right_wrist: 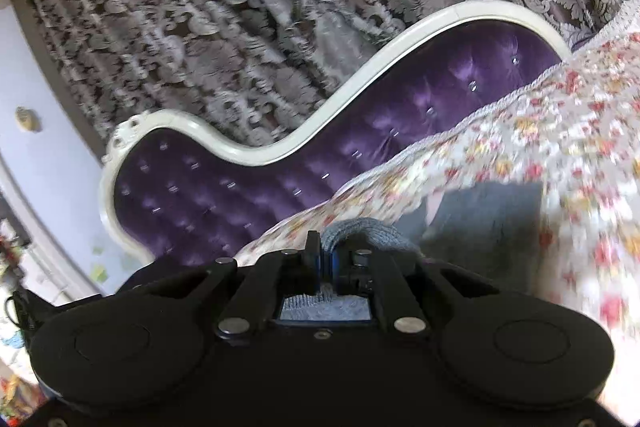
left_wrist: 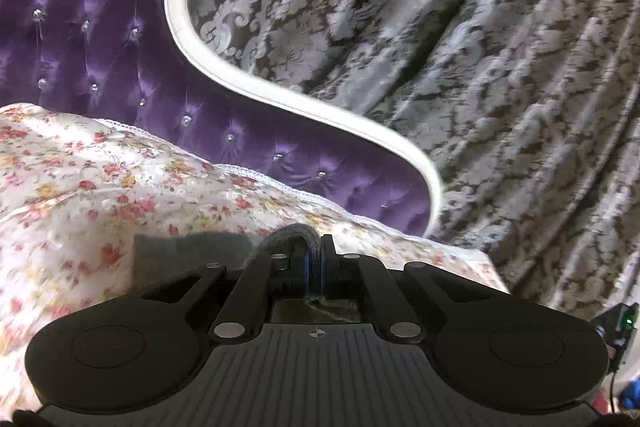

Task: Fold small clothes
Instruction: 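Lift the hem with both tools and fold it over onto the collar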

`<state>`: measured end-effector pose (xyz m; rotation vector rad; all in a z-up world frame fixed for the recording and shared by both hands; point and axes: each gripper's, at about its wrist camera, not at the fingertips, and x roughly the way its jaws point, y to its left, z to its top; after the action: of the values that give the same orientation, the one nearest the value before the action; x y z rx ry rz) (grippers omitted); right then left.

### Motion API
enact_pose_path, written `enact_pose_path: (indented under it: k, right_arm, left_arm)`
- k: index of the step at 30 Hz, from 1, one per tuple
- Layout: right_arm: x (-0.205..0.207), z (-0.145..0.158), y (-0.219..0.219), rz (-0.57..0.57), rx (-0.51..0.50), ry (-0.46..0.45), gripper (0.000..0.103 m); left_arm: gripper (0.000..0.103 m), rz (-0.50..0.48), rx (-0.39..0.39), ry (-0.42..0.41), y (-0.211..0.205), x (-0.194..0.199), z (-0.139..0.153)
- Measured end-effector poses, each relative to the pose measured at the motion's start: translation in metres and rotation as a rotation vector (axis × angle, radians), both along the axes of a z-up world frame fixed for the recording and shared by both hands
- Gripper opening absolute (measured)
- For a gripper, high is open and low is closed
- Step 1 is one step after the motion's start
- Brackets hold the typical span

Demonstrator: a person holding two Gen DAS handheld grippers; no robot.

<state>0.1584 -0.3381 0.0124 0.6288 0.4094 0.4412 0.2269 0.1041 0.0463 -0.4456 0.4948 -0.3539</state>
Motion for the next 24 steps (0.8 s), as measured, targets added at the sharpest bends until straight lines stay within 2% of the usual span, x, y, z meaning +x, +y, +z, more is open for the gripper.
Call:
enact_pose_path:
  k: [5,10,11,12,13,14,15,16,17,18,20,22,24]
  right_arm:
    - [0.066,-0.024,-0.002,-0.058,-0.062,0.045,0.013]
    - [0.119,-0.057,0.001,-0.078,-0.122,0.149,0.014]
    - [0.127,-0.065,0.003,-0.083,-0.134,0.173,0.019]
    - [0.131,-0.071,0.003,-0.096,-0.142,0.186,0.019]
    - [0.134,-0.076,0.004,-0.106,-0.152,0.194,0.02]
    - [0.138,-0.081,0.004,-0.115,-0.168,0.209,0.028]
    - [0.139,-0.084,0.004,-0.129,-0.188,0.219,0.046]
    - [0.139,-0.086,0.004,-0.147,-0.201,0.219,0.054]
    - [0.137,-0.086,0.002,-0.162,-0.203,0.206,0.069]
    - [0.133,-0.084,0.0,-0.175,-0.202,0.192,0.078]
    - [0.126,-0.077,-0.002,-0.195,-0.214,0.172,0.078]
    - [0.12,-0.066,0.004,-0.199,-0.246,0.139,0.078]
    - [0.106,-0.055,0.014,-0.178,-0.285,0.092,0.091]
  left_arm:
    - [0.004,0.028,0.032,0.081,-0.018,0.058,-0.035]
    - [0.009,0.085,0.091,0.162,-0.027,0.095,-0.079]
    - [0.015,0.103,0.111,0.176,-0.027,0.1,-0.087]
    - [0.033,0.123,0.136,0.191,-0.025,0.105,-0.093]
    - [0.04,0.143,0.157,0.201,-0.023,0.108,-0.097]
    - [0.047,0.164,0.169,0.203,-0.019,0.109,-0.1]
    - [0.052,0.183,0.17,0.206,-0.016,0.111,-0.099]
    - [0.055,0.201,0.167,0.212,-0.01,0.109,-0.098]
    - [0.061,0.212,0.162,0.212,-0.007,0.108,-0.095]
    - [0.067,0.217,0.155,0.2,-0.002,0.103,-0.09]
    - [0.073,0.209,0.166,0.173,0.0,0.088,-0.08]
    - [0.076,0.189,0.223,0.162,-0.005,0.07,-0.073]
    - [0.077,0.155,0.279,0.15,-0.015,0.043,-0.068]
